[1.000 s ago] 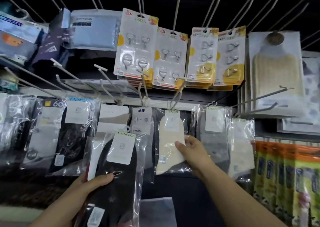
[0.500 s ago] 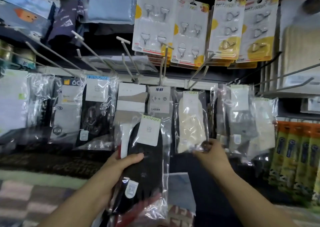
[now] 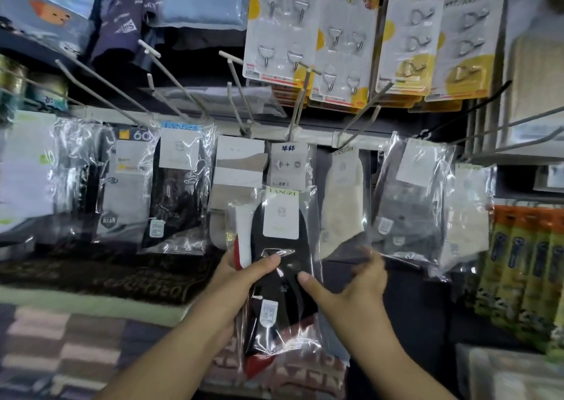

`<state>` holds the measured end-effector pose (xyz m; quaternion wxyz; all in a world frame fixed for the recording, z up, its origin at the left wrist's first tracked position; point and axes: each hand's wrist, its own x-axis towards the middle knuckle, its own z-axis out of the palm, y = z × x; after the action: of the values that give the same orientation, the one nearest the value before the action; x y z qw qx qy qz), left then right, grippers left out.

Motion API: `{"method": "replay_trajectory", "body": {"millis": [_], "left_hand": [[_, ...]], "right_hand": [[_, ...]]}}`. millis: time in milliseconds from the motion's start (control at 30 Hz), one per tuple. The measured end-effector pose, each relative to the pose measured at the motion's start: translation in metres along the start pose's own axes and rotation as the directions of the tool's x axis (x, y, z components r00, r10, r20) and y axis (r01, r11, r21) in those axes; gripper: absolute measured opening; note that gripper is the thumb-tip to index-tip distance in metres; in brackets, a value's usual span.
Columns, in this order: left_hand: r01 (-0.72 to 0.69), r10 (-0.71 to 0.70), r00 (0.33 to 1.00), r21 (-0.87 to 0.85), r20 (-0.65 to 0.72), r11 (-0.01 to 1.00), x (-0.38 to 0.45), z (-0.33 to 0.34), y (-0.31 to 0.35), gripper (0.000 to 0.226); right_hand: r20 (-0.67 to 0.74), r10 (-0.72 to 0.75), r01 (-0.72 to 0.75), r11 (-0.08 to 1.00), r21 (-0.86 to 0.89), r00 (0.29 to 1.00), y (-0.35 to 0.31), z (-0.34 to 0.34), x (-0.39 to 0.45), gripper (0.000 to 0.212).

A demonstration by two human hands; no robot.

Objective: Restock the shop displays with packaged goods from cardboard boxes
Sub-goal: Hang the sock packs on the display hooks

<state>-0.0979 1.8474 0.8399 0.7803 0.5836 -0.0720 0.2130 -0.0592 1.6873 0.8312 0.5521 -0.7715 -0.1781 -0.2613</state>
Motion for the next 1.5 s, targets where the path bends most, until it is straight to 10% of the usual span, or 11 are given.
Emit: {"method": "replay_trajectory", "body": {"millis": [200, 333, 433, 933, 1267, 1500], "left_hand": [[0.009, -0.009, 1.000, 0.009, 0.005, 1.000, 0.003, -0.003, -0.002, 0.061], [0.008, -0.008, 0.999, -0.003, 0.031, 1.000, 0.003, 0.005, -0.005, 0.060], [0.022, -0.021, 0.998, -0.009, 0.066, 1.000, 0.003, 0.008, -0.005, 0.061], [-0.012, 0.012, 1.000, 0.010, 0.001, 1.000, 0.022, 0.007, 0.016, 0.041], [-0.037, 0.036, 0.999, 0.017, 0.015, 0.999, 0.019, 0.002, 0.020, 0.042], [-0.011, 0.011, 1.000, 0.006, 0.006, 1.000, 0.016, -0.005, 0.016, 0.038]], "right_hand": [[-0.299, -0.308, 0.283, 0.951, -0.126, 0.903, -0.010, -0.009, -0.004, 0.087], [0.166, -0.078, 0.086, 0.995, -0.046, 0.983, -0.021, -0.014, 0.002, 0.051], [0.214, -0.035, 0.025, 0.999, 0.047, 0.976, -0.011, -0.013, 0.008, 0.017], [0.008, 0.064, -0.063, 0.961, 0.269, 0.998, -0.012, -0.053, 0.102, 0.082], [0.128, 0.080, -0.106, 0.972, 0.208, 0.989, -0.017, -0.043, 0.128, 0.028], [0.091, 0.191, -0.206, 0.958, 0.201, 0.977, 0.010, -0.039, 0.106, 0.039]]}}
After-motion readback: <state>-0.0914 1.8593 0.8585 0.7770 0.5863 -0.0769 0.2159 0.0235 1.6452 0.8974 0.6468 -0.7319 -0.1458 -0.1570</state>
